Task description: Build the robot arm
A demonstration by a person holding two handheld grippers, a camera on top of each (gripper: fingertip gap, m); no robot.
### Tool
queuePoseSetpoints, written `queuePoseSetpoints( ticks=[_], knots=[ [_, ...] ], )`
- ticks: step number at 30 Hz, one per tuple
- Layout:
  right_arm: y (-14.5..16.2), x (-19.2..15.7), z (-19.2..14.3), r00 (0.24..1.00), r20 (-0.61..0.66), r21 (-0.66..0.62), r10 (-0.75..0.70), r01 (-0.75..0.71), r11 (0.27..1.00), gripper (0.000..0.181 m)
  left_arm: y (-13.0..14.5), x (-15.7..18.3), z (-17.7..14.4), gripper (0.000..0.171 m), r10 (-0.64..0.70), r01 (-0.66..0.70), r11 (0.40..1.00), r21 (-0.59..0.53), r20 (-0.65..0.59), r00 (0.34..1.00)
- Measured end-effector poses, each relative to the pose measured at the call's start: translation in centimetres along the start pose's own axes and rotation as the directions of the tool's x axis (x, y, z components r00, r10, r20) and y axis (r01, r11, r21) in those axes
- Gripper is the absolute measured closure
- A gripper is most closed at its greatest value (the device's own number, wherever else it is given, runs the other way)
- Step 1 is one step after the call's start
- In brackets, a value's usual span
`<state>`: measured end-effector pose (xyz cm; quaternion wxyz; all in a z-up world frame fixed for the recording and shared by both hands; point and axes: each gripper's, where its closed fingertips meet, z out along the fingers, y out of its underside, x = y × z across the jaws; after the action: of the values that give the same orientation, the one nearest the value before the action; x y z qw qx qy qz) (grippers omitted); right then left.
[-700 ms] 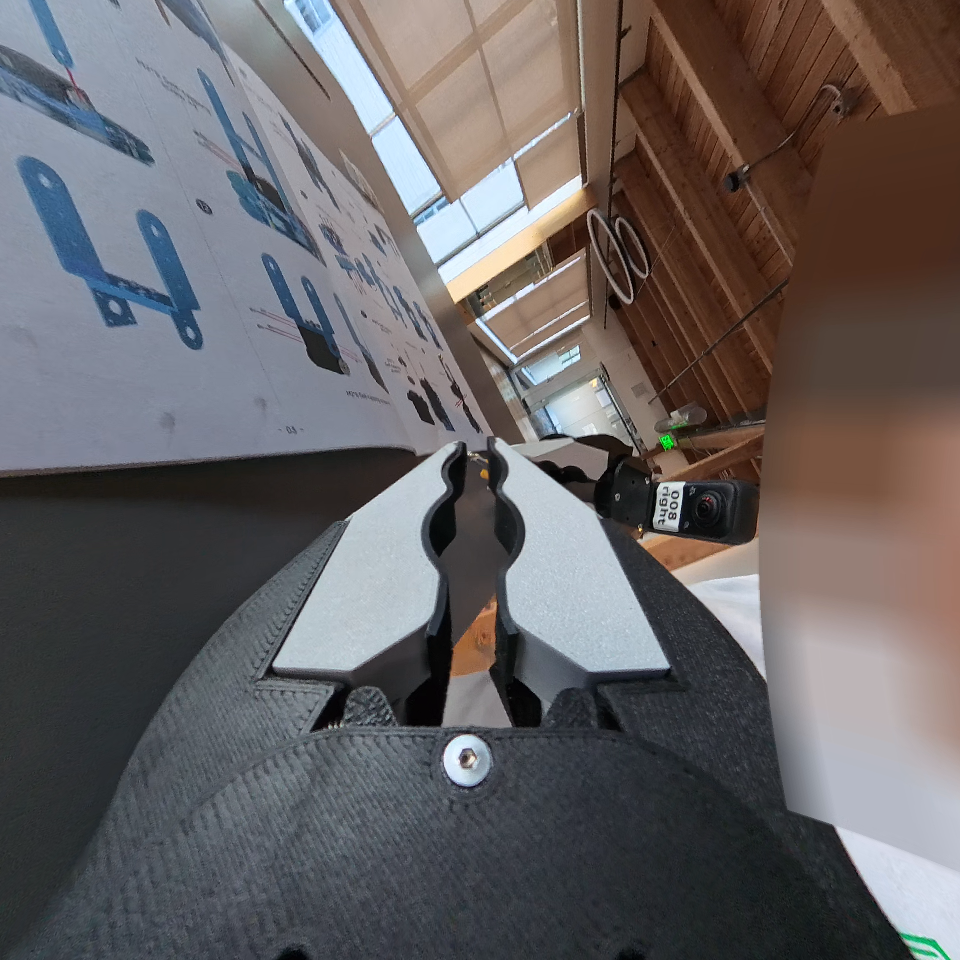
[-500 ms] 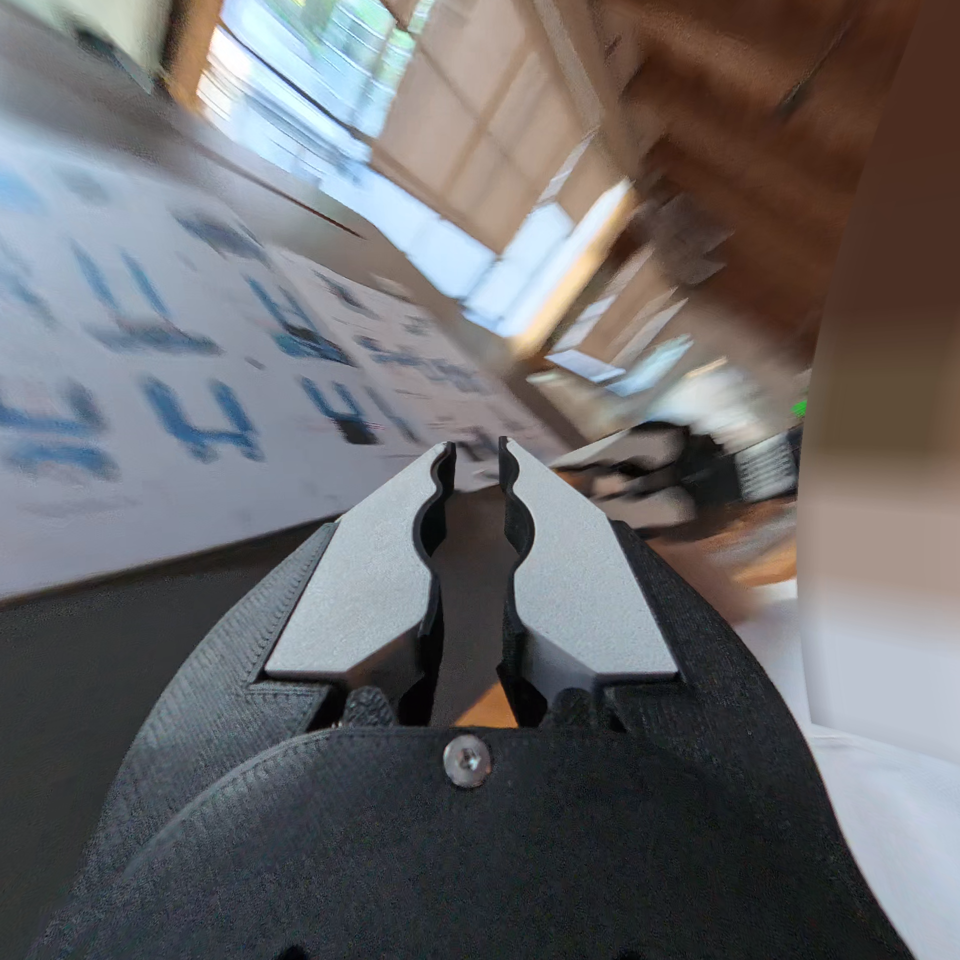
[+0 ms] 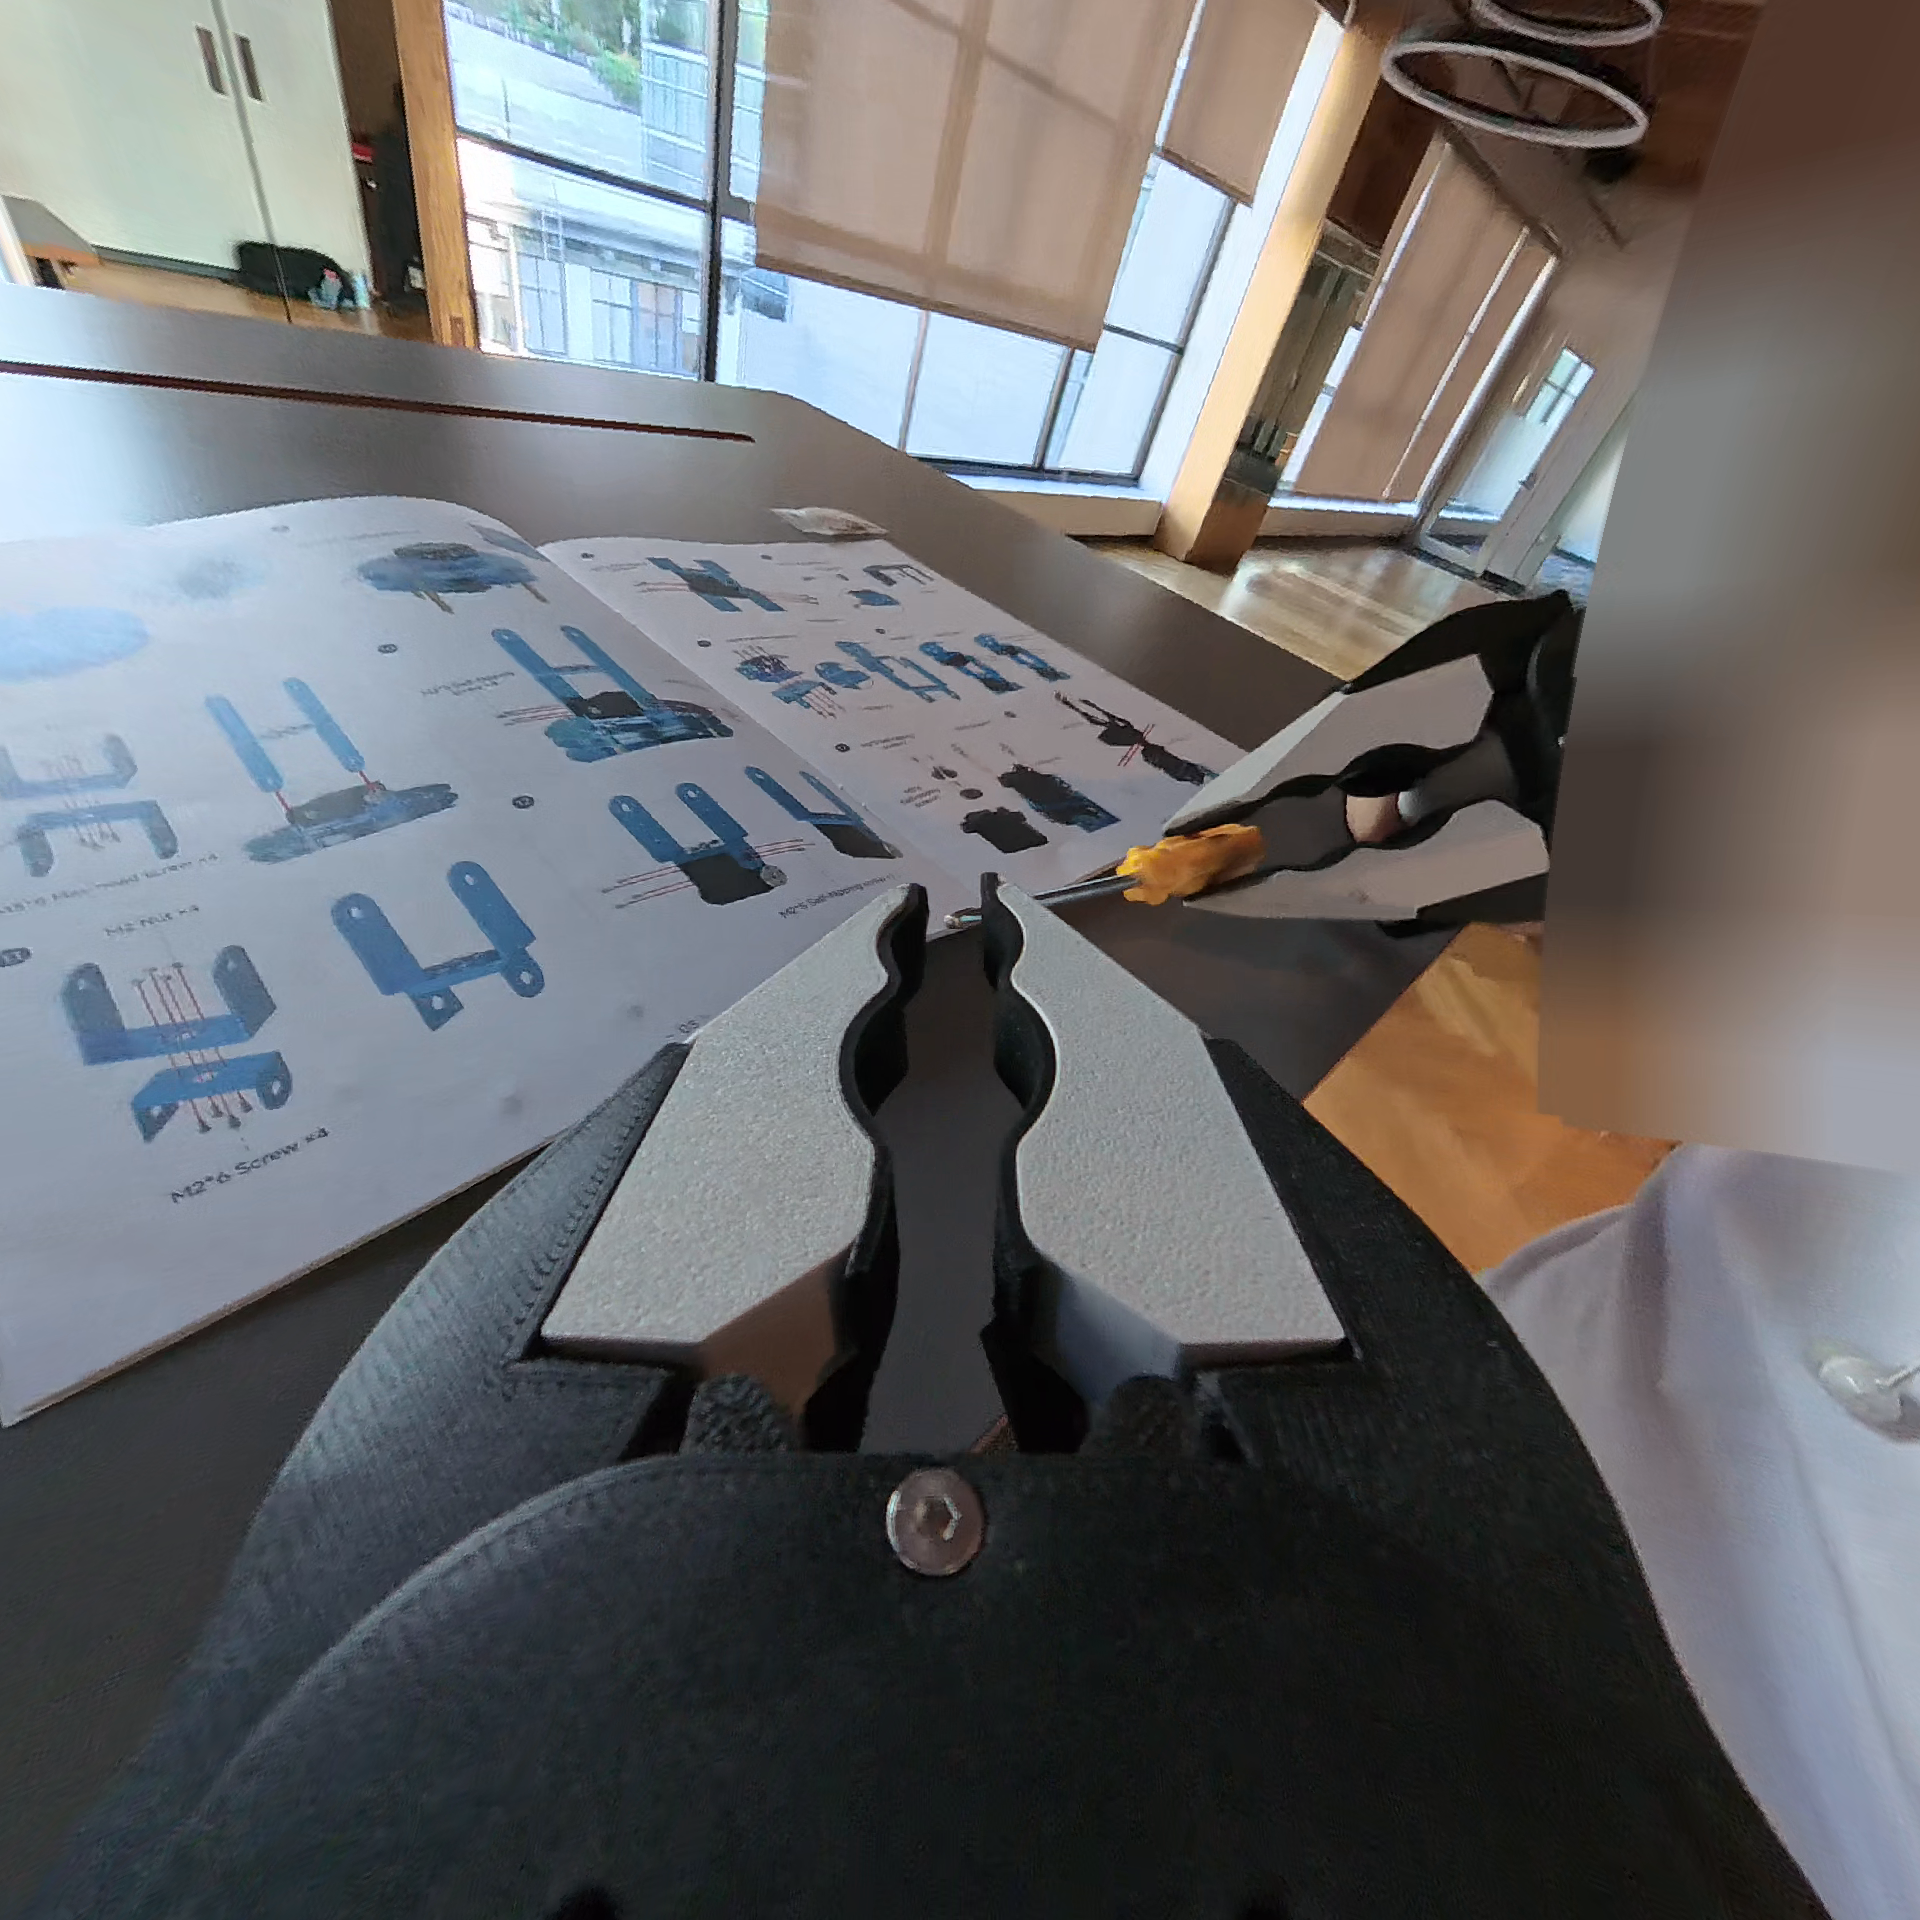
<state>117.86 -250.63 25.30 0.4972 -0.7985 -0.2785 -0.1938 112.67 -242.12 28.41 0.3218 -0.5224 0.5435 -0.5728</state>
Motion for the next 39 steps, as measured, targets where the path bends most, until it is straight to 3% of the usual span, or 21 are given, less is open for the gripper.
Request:
queuePoseSetpoints(
  ticks=[4,23,27,30,35,39],
  knots=[
    [-0.1,0.0,0.0,1.000,-0.001,0.004,-0.005,0.005,1.000,0.165,0.6,-0.2,0.4,0.159,0.013,-0.012,0.999,-0.032,0.014,1.000],
    [-0.2,0.0,0.0,1.000,0.001,0.015,-0.004,0.004,1.000,0.165,0.8,-0.1,0.6,0.171,-0.036,0.035,0.999,-0.028,-0.024,0.999],
    [-0.2,0.0,-0.1,1.000,-0.002,0.017,-0.002,0.002,1.000,0.164,-0.3,0.1,-0.3,0.168,-0.030,0.033,0.999,0.034,-0.065,0.997],
    [-0.3,0.1,-0.1,1.000,-0.003,0.021,0.000,0.000,1.000,0.164,-0.8,0.8,-1.3,0.161,0.081,-0.074,0.995,0.069,-0.103,0.991],
    [-0.4,-0.1,0.0,1.000,0.010,0.032,0.000,0.000,0.999,0.165,1.5,0.0,-0.7,0.161,0.331,-0.329,0.939,-0.103,-0.003,0.944],
    [-0.4,-0.3,0.1,1.000,0.016,0.027,-0.019,0.018,0.999,0.164,1.1,0.6,-0.7,0.167,0.341,-0.345,0.934,-0.097,-0.049,0.939]
  ],
)
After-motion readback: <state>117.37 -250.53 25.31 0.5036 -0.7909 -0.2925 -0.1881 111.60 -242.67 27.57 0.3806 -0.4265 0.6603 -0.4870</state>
